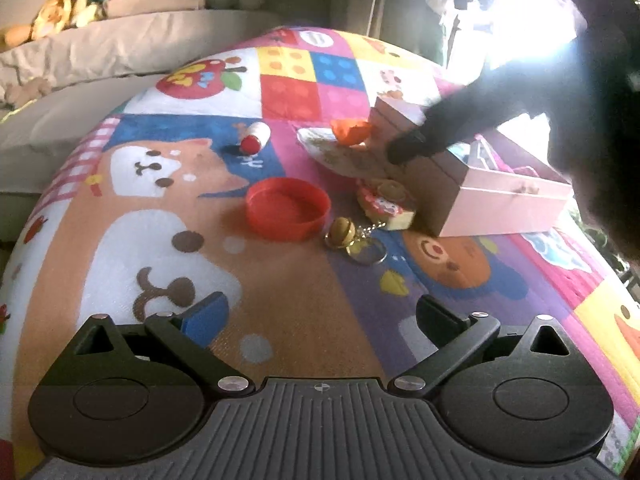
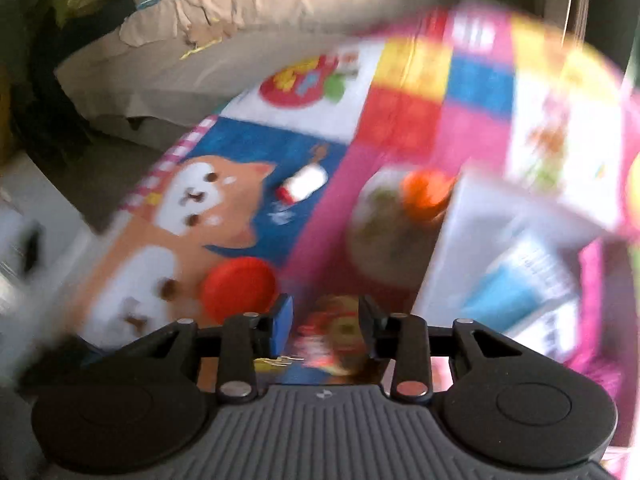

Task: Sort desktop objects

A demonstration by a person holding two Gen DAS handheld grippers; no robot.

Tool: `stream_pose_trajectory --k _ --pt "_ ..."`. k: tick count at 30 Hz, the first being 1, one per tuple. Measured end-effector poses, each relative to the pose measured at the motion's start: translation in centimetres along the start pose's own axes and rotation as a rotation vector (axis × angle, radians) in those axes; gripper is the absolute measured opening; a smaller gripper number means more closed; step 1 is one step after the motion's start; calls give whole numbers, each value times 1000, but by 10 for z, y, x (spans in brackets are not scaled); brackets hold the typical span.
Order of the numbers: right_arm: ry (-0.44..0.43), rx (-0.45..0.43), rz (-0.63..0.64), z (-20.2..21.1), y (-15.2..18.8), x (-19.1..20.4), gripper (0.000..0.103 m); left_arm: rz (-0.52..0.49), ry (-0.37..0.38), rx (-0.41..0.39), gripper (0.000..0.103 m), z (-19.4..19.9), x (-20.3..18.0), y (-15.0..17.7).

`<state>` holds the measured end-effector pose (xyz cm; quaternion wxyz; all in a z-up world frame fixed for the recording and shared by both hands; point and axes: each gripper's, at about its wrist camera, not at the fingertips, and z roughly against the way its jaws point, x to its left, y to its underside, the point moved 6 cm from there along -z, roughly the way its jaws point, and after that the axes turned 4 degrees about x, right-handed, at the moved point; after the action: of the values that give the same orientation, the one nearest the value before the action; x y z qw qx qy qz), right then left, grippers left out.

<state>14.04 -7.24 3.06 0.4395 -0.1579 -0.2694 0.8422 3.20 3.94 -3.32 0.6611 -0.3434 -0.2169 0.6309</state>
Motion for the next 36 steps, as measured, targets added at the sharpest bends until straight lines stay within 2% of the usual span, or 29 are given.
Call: stream_pose_trajectory --k 3,5,7,8,10,12,16,19,23,25,29,31,33,36 --pt "76 -40 51 -4 -4 5 34 -19 -21 9 103 -2 -3 0" --pt "61 -46 0 -11 -27 -6 34 -32 -32 14 103 -3 -5 -1" --pt "24 -7 -89 -25 -58 -22 34 -12 -22 4 103 -1 -2 -1" --pt "27 9 -92 -34 -67 -26 34 13 -19 -8 103 0 1 -1" --pt "83 27 -55 -53 -88 -33 34 95 -5 -41 103 5 14 -2" --pt "113 97 -32 -80 -100 -36 34 168 16 -63 103 9 25 -2" --pt "200 191 28 -117 -105 -45 34 208 42 -77 103 10 31 -4" --pt "280 212 103 -128 -102 -46 34 212 53 -79 103 10 31 -4" --pt "266 235 165 -124 -97 -44 34 222 66 -84 103 11 33 -4" --pt "295 233 225 -123 -93 -41 32 221 66 -84 103 11 34 -3" --pt "359 250 351 -135 -82 -30 10 219 64 -83 103 11 34 -3" --pt "375 218 361 -130 -83 -25 6 213 58 -80 103 10 33 -4" --pt "342 170 337 -111 -86 -19 5 208 53 -77 103 9 32 -4" --pt "237 78 277 -61 -82 -7 5 201 47 -75 103 8 31 -3"
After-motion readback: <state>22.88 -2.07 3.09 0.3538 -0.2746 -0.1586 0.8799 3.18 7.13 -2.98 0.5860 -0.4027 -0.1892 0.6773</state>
